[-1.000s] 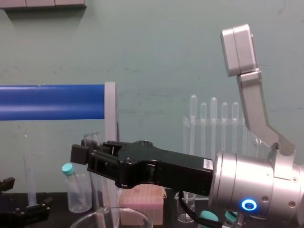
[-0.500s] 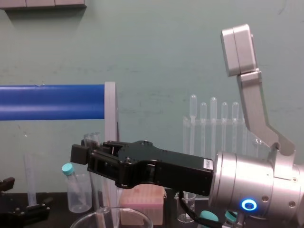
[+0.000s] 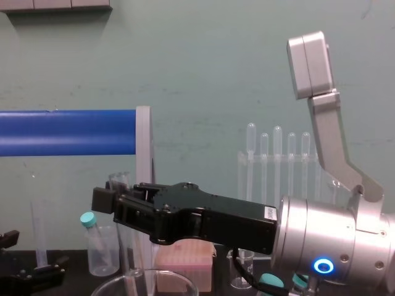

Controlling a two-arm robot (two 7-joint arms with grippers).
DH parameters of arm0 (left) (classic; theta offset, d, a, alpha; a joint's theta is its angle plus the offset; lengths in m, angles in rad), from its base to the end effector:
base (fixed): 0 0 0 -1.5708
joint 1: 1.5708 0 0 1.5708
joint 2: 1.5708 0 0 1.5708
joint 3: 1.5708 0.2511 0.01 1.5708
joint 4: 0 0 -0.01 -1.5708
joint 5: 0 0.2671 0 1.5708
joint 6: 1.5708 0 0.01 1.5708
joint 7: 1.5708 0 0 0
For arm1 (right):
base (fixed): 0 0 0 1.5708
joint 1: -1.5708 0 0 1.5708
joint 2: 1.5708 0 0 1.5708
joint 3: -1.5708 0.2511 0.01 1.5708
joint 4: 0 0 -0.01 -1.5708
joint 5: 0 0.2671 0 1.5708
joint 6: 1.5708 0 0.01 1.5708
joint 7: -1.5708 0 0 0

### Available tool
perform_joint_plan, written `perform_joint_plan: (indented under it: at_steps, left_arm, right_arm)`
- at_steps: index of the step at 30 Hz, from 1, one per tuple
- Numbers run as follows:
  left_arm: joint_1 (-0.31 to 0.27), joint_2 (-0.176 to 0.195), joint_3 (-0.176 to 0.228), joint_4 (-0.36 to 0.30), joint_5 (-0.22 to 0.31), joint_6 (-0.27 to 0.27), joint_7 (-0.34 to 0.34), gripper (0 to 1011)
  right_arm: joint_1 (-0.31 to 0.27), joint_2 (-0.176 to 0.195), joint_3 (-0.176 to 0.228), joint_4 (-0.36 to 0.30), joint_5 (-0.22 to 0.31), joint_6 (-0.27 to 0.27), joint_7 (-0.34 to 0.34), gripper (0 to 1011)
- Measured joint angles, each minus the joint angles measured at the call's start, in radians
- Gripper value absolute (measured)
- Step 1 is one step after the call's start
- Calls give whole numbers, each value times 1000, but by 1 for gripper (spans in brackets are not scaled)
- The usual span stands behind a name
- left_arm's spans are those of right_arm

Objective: Hold the test tube with one hand and immerse one end into the beaker, then return it to the test tube rack.

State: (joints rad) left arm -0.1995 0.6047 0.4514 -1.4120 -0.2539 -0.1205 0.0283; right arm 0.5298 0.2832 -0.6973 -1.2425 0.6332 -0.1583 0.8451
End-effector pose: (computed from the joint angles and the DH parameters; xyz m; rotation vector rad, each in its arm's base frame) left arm 0.3123 0.0716 -0.2629 0.3045 -0.2850 1.2480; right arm 0.3722 0.0680 -0.2258 0.1444 -0.0336 -0.2186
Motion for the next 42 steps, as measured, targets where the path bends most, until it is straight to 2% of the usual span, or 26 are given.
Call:
perform_joint_plan:
  at_steps: [38,42]
  left_arm:
    - [0,0,0,0,0,0,0,1000]
    - [0,0,0,0,0,0,0,1000]
  right_arm:
    - [0,0,0,0,-1,-1,3,227]
    - [-4,1,8,-17,1,-14,8,227]
